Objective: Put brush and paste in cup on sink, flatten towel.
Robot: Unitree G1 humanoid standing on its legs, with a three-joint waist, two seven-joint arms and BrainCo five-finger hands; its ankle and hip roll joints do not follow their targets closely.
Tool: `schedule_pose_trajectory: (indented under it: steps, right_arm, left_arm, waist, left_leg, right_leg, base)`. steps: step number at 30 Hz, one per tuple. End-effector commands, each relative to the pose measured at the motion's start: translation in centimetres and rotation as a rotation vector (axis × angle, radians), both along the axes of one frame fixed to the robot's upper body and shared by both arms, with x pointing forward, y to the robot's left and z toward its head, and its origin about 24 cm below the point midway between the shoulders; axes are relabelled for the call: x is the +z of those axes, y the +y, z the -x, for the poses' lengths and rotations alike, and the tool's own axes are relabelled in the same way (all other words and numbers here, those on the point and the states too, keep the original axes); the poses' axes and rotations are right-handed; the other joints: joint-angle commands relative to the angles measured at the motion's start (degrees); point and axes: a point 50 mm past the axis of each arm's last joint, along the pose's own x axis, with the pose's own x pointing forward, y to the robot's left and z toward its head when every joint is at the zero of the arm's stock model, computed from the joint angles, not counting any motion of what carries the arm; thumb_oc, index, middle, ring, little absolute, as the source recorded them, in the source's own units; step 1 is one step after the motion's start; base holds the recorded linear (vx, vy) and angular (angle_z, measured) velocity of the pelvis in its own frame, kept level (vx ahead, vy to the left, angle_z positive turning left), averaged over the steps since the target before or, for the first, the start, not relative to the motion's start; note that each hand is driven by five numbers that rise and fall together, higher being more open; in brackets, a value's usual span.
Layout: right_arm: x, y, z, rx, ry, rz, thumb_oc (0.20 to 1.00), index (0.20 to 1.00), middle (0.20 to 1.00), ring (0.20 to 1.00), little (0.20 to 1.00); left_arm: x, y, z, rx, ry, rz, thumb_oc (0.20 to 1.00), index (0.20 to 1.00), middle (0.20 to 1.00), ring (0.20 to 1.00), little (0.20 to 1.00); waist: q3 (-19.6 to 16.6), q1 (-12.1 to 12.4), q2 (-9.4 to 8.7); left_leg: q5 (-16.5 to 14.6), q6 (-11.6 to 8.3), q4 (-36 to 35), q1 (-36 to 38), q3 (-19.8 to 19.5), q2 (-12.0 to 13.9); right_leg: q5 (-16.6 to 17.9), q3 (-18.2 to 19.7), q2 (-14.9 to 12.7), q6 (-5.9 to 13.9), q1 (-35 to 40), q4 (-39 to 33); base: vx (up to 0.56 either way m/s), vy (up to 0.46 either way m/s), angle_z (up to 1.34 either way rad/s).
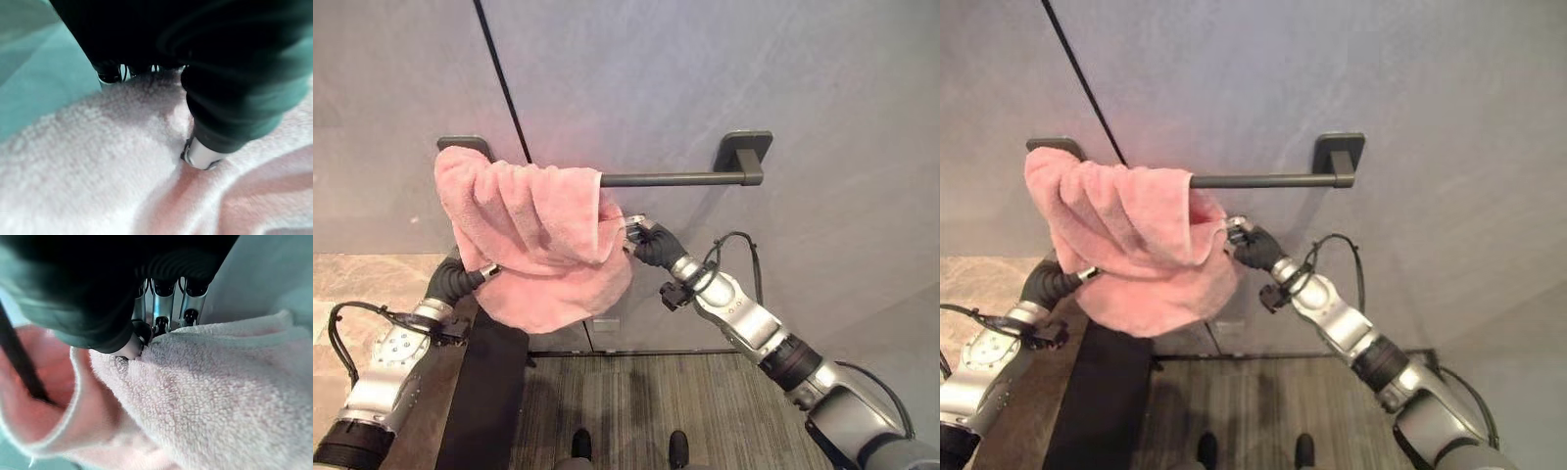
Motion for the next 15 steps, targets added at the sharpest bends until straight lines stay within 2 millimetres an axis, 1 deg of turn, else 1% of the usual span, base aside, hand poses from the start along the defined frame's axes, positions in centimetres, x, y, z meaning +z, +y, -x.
schedule_pose_trajectory:
  steps: [1,2,5,7,9,10,11,13,14,15]
  right_arm:
    - [1.7,0.7,0.4,0.023,-0.082,-0.072,0.2,0.2,0.2,0.2,0.2]
    - [1.8,0.8,0.6,0.034,-0.074,-0.103,0.2,0.2,0.2,0.2,0.2]
    - [2.7,0.4,1.2,0.05,-0.125,-0.129,0.2,0.2,0.2,0.2,0.2]
    - [2.6,0.0,1.6,0.049,-0.124,-0.153,0.2,0.2,0.2,0.2,0.2]
    - [1.5,-0.3,1.8,0.042,-0.086,-0.143,0.2,0.2,0.2,0.2,0.2]
    - [1.5,-0.3,1.9,0.042,-0.086,-0.142,0.2,0.2,0.2,0.2,0.2]
    - [0.8,0.1,1.8,0.036,-0.064,-0.114,0.2,0.2,0.2,0.2,0.2]
    - [1.0,-0.3,1.8,0.005,-0.077,-0.129,0.2,0.2,0.2,0.2,0.2]
    - [3.0,-0.4,2.5,0.042,-0.153,-0.181,0.2,0.2,0.2,0.2,0.2]
    - [3.5,-0.7,2.7,0.049,-0.168,-0.215,0.2,0.2,0.2,0.2,0.2]
  left_arm:
    - [3.0,0.0,-0.5,-0.066,-0.107,-0.101,0.2,0.2,0.2,0.2,0.2]
    - [3.6,-0.4,-0.4,-0.087,-0.133,-0.09,0.2,0.2,0.2,0.2,0.2]
    - [4.8,-1.2,0.1,-0.129,-0.206,-0.017,0.2,0.2,0.2,0.2,0.2]
    - [5.1,-1.6,0.5,-0.153,-0.222,0.011,0.2,0.2,0.2,0.2,0.2]
    - [4.4,-1.8,0.7,-0.166,-0.196,0.014,0.2,0.2,0.2,0.2,0.2]
    - [4.4,-1.8,0.7,-0.166,-0.195,0.014,0.2,0.2,0.2,0.2,0.2]
    - [3.7,-2.0,0.6,-0.175,-0.159,-0.041,0.2,0.2,0.2,0.2,0.2]
    - [4.0,-2.2,0.5,-0.183,-0.172,-0.064,0.2,0.2,0.2,0.2,0.2]
    - [5.5,-2.9,0.8,-0.23,-0.239,-0.001,0.2,0.2,0.2,0.2,0.2]
    - [6.0,-3.0,1.1,-0.242,-0.271,0.052,0.2,0.2,0.2,0.2,0.2]
  waist:
    - [-1.65,0.22,-3.14]
    - [-1.66,0.29,-3.02]
    - [-1.89,0.21,-2.87]
    - [-1.98,0.19,-2.74]
    - [-1.97,0.1,-2.58]
    - [-1.99,0.11,-2.57]
    - [-1.92,0.07,-2.17]
    - [-1.9,0.04,-2.01]
    - [-1.96,-0.04,-1.87]
    - [-1.96,-0.07,-1.89]
  left_leg:
    - [-0.43,-2.5,0.15,-0.28,0.4,4.04]
    - [-0.43,-2.52,0.15,-0.2,0.45,4.07]
    - [-0.45,-2.6,0.15,0.04,0.42,4.29]
    - [-0.46,-2.65,0.15,0.11,0.42,4.38]
    - [-0.44,-2.67,0.15,0.21,0.48,4.38]
    - [-0.45,-2.67,0.15,0.22,0.48,4.39]
    - [-0.35,-2.69,0.15,0.25,0.44,4.41]
    - [-0.3,-2.73,0.15,0.29,0.48,4.47]
    - [-0.33,-2.76,0.15,0.31,0.6,4.51]
    - [-0.37,-2.8,0.15,0.37,0.61,4.5]
  right_leg:
    - [2.34,-0.39,-9.15,5.14,-1.16,-0.08]
    - [2.26,-0.43,-9.11,5.12,-1.11,-0.08]
    - [1.97,-0.62,-8.99,5.02,-0.86,-0.08]
    - [1.81,-0.83,-8.86,4.94,-0.66,-0.08]
    - [1.72,-0.93,-8.81,4.91,-0.48,-0.08]
    - [1.71,-0.93,-8.81,4.91,-0.47,-0.08]
    - [1.6,-0.96,-8.71,4.84,-0.29,-0.08]
    - [1.62,-1.0,-8.7,4.85,-0.32,-0.08]
    - [1.54,-0.96,-8.65,4.89,-0.33,-0.08]
    - [1.47,-0.88,-8.65,4.9,-0.29,-0.08]
  base:
    - [0.01,-0.001,-0.04]
    - [0.01,-0.006,-0.05]
    - [0.01,-0.016,-0.04]
    - [0.0,0.0,0.0]
    - [0.0,0.0,0.0]
    - [0.0,0.0,0.0]
    - [0.0,0.0,0.0]
    - [0.0,0.0,0.0]
    - [0.0,0.0,0.0]
    - [0.0,0.0,0.0]
